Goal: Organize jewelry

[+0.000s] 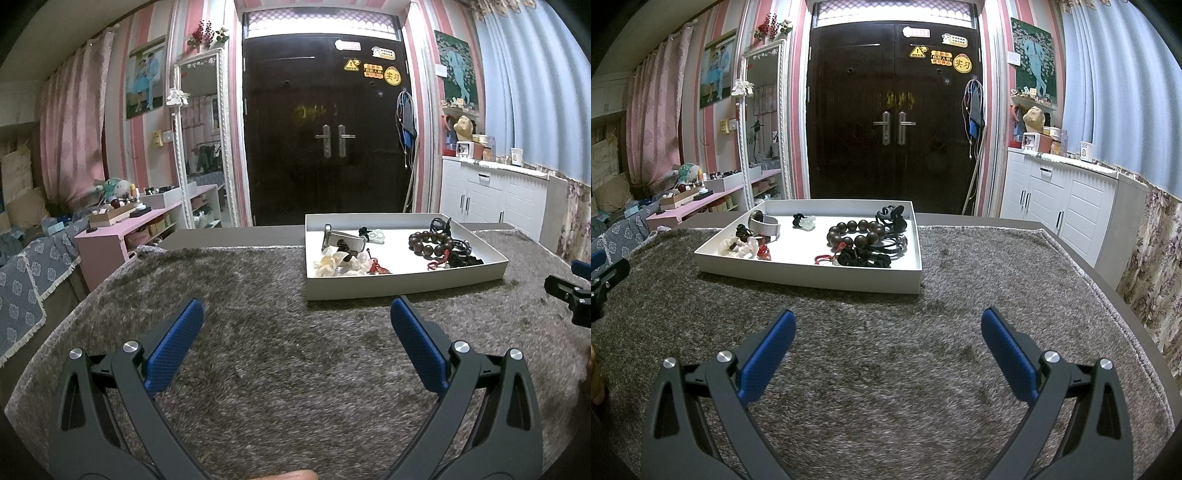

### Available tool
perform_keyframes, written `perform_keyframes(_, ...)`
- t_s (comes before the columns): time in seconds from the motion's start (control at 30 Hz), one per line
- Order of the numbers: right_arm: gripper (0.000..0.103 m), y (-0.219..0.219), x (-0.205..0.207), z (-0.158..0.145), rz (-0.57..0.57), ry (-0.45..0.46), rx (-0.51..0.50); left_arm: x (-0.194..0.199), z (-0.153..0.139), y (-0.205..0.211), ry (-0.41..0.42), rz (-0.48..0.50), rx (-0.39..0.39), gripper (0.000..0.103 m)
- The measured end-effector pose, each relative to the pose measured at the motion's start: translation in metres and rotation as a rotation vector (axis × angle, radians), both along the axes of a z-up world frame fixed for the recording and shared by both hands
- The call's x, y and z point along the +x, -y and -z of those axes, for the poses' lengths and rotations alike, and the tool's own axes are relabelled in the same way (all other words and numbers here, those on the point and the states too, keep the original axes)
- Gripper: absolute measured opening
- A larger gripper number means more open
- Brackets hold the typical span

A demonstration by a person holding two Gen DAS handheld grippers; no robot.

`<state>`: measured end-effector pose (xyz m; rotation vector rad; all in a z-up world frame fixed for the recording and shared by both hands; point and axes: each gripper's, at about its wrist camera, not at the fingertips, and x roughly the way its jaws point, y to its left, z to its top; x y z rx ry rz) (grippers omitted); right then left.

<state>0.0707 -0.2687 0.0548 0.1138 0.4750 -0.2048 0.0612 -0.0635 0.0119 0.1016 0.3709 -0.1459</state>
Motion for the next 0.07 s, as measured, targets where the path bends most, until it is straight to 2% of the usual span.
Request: perform_keyframes(0.07, 0.1, 0.0, 0.0, 0.0, 0.0, 0.0, 0.0, -0.0005, -0.0002, 0.0006, 0.0, -0.001, 0.003, 0.1)
